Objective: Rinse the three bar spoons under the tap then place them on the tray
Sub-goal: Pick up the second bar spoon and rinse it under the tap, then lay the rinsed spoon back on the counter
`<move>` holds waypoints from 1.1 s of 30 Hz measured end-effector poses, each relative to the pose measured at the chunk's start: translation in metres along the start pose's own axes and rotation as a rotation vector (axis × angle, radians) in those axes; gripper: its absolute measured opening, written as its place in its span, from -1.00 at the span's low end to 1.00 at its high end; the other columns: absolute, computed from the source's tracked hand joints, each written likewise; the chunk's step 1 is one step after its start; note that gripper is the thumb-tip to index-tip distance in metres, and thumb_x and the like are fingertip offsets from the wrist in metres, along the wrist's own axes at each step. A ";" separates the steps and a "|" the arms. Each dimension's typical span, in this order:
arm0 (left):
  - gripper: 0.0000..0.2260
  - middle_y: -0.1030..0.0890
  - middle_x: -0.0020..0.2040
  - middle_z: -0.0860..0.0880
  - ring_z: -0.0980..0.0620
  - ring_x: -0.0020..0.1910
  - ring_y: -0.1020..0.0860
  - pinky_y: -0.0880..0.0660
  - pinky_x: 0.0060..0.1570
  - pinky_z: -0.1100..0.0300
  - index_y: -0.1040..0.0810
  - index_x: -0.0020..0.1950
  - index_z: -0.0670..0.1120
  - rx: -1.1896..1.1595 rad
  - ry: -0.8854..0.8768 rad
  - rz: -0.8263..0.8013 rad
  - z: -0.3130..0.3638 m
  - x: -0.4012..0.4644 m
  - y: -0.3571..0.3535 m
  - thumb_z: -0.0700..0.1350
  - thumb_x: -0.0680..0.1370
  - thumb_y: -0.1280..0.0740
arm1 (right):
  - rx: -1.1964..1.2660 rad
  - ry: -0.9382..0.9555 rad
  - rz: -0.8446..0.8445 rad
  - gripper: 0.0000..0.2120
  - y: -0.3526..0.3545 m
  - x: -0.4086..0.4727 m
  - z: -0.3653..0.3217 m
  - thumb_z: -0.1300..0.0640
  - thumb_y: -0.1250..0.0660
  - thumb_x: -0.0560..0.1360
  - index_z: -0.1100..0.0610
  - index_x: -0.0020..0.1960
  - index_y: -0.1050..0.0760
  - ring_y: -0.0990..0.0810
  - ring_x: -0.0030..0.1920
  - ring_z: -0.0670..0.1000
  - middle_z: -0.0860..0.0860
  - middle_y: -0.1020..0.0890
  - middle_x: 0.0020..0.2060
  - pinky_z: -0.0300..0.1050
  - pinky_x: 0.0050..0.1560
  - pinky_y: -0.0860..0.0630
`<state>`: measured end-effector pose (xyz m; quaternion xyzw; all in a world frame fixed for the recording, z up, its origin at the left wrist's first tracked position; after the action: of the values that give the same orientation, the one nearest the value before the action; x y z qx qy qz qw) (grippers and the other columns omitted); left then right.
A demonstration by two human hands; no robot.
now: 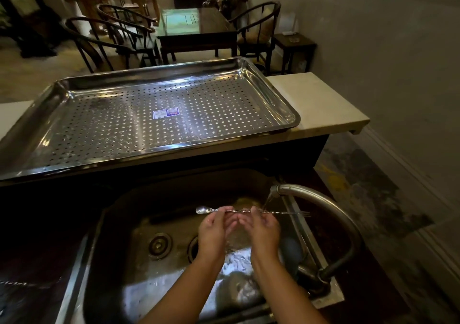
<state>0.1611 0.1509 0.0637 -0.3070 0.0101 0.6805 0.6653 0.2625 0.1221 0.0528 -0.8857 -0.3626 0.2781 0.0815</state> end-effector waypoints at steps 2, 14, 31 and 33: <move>-0.77 -0.62 -0.19 -0.16 0.08 -0.28 -0.64 -0.60 -0.29 0.35 -0.52 -0.11 -0.22 -0.034 -0.013 0.062 0.006 0.003 0.012 -0.19 0.62 -0.12 | 0.046 0.002 0.008 -0.88 0.004 0.002 -0.002 0.24 -0.21 0.55 0.29 0.04 -0.41 -0.67 -0.40 -0.09 0.16 -0.63 -0.24 -0.32 -0.40 -0.59; -0.74 -0.57 -0.15 -0.19 -0.06 -0.11 -0.57 -0.59 -0.16 0.20 -0.48 -0.15 -0.20 -0.091 0.014 0.265 0.006 0.016 0.060 -0.16 0.63 -0.09 | -0.071 -0.116 -0.007 -0.75 0.018 0.001 -0.003 0.09 -0.22 0.56 0.28 0.00 -0.51 -0.61 -0.37 -0.01 0.11 -0.61 -0.25 -0.30 -0.52 -0.50; -0.85 -0.59 -0.13 -0.14 -0.01 -0.16 -0.58 -0.59 -0.07 0.20 -0.48 0.02 -0.23 -0.240 0.010 0.296 0.040 0.007 0.109 -0.24 0.62 -0.12 | -0.271 -0.216 -0.232 -0.86 0.000 -0.013 -0.007 0.36 -0.23 0.50 0.24 -0.17 -0.54 -0.50 -0.39 -0.02 0.09 -0.56 -0.40 -0.37 -0.50 -0.47; -0.84 -0.60 -0.12 -0.14 0.00 -0.17 -0.59 -0.59 -0.24 0.31 -0.46 0.05 -0.25 -0.255 -0.001 0.289 0.047 0.004 0.118 -0.25 0.62 -0.11 | -0.338 -0.179 -0.249 -0.86 -0.005 -0.019 -0.002 0.34 -0.20 0.52 0.24 -0.13 -0.53 -0.49 -0.33 0.01 0.13 -0.59 -0.32 -0.39 -0.49 -0.49</move>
<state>0.0346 0.1610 0.0534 -0.3837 -0.0326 0.7649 0.5164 0.2497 0.1128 0.0640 -0.8069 -0.5164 0.2788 -0.0671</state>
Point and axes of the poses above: each hand's wrist, its own x-axis towards the middle knuckle, its own y-axis out of the back of the hand, z = x × y, the point moved 4 cm from there along x, towards the middle knuckle
